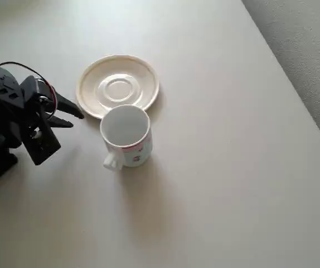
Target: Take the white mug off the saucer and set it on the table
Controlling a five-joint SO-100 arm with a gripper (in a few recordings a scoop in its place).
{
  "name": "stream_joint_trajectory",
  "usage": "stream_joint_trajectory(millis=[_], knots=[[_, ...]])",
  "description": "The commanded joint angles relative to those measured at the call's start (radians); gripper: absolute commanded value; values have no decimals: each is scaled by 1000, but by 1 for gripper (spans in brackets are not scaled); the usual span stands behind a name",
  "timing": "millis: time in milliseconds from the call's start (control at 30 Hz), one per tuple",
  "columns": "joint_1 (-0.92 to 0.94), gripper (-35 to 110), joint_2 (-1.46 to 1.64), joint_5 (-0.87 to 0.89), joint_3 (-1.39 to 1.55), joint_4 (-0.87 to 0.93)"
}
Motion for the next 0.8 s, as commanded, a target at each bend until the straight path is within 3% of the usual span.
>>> stream_joint_trajectory(millis=[0, 133, 767], knots=[[-3, 6, 3, -6, 0, 2], [-9, -2, 3, -11, 0, 2], [-9, -2, 3, -11, 0, 2]])
